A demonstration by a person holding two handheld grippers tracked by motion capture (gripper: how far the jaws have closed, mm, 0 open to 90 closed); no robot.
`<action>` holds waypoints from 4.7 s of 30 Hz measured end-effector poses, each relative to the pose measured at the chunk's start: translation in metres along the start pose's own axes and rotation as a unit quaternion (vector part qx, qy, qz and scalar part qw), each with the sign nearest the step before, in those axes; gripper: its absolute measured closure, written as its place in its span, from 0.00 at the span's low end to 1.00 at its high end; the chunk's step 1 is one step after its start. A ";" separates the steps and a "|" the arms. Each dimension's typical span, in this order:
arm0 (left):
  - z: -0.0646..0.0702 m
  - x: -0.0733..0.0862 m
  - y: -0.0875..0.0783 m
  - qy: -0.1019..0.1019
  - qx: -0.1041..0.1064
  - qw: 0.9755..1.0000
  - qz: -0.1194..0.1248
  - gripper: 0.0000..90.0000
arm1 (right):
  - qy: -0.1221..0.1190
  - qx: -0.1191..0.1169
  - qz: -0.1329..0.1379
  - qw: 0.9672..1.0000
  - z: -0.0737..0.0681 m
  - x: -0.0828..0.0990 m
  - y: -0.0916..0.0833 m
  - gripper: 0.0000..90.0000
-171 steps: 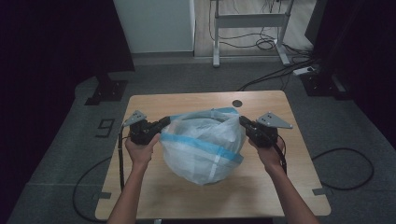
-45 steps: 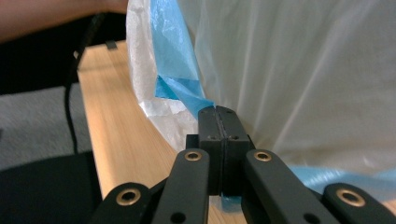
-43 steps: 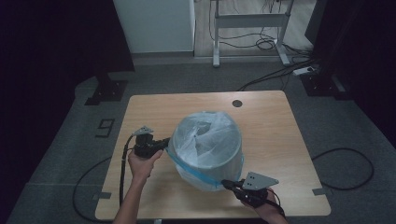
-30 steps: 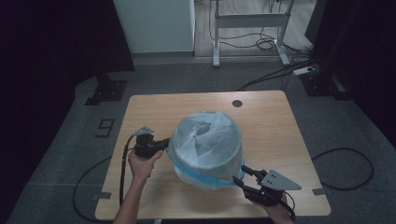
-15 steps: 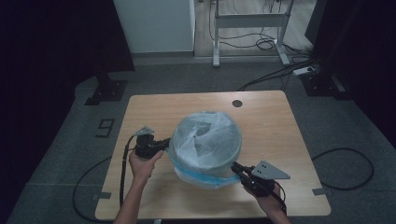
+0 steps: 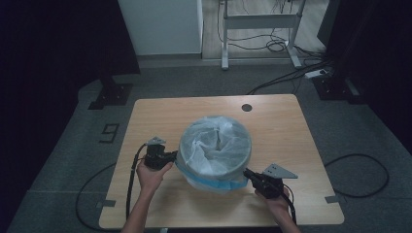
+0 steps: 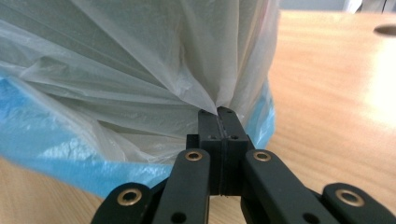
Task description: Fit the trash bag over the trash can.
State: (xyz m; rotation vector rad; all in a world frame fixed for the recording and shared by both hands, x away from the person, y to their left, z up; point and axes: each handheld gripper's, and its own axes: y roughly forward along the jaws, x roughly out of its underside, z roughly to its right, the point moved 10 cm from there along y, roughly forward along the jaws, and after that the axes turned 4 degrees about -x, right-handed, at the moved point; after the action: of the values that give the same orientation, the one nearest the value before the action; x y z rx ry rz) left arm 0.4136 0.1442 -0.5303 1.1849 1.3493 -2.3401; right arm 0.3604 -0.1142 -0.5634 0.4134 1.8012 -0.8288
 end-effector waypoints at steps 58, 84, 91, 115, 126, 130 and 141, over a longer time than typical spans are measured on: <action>0.060 -0.081 -0.095 0.186 0.120 0.966 0.136 0.34 | 0.022 -0.013 0.038 0.999 0.023 -0.004 -0.058 0.42; 0.110 -0.154 -0.017 0.248 0.190 0.949 0.033 0.40 | 0.030 -0.020 0.030 0.999 0.021 0.000 -0.055 0.42; 0.118 -0.146 0.009 0.264 0.186 0.946 -0.011 0.42 | 0.030 -0.019 0.028 0.999 0.020 0.002 -0.056 0.43; 0.129 -0.111 0.058 0.345 0.103 0.922 -0.144 0.35 | 0.029 -0.016 0.023 0.999 0.022 0.003 -0.055 0.42; 0.141 -0.128 0.012 0.341 0.131 0.929 -0.067 0.36 | 0.033 -0.014 0.025 0.999 0.023 0.002 -0.057 0.42; 0.143 -0.118 -0.008 0.345 0.139 0.926 -0.063 0.36 | 0.029 -0.015 0.024 0.999 0.021 0.002 -0.056 0.43; 0.111 -0.079 -0.034 0.351 0.103 0.923 -0.119 0.41 | 0.025 -0.017 0.021 0.999 0.016 0.004 -0.055 0.43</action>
State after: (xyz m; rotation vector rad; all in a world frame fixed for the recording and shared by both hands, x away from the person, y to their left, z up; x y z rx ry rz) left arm 0.3885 0.0582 -0.4222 2.1871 1.5288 -2.3529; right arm 0.3356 -0.1642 -0.5513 0.4510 1.8453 -0.7634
